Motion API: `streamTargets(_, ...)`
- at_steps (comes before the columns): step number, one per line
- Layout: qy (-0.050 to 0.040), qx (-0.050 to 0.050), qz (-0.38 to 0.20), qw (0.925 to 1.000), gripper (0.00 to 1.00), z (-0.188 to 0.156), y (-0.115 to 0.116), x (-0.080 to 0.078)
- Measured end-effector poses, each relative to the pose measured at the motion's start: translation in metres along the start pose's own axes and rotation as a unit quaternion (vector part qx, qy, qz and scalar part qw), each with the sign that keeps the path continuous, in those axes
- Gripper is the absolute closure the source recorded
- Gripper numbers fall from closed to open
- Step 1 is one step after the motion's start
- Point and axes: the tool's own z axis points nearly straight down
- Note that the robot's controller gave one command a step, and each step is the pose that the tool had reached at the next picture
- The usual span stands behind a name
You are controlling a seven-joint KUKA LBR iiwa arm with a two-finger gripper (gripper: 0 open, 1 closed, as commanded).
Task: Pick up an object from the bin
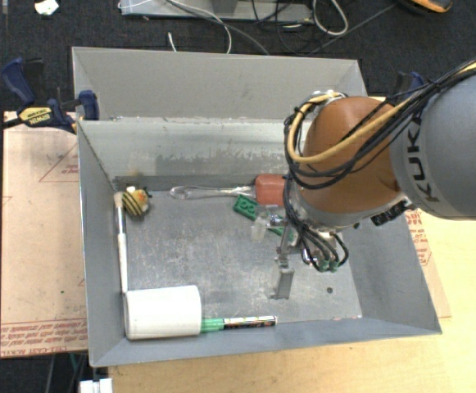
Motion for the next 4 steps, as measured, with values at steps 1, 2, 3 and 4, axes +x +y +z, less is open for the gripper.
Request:
streamTargets(1, -0.0037, 0.0, 0.001, 1.0, 0.0, -0.003, 0.0, -0.002)
streamTargets(2, -0.0039, 0.0, -0.059, 0.9982, 0.0, 0.068, 0.028, 0.009)
streamTargets(3, -0.0061, 0.0, -0.132, 0.9912, 0.0, 0.052, 0.058, 0.013)
streamTargets(4, -0.0033, 0.0, -0.219, 0.9757, 0.0, 0.079, 0.05, 0.02)
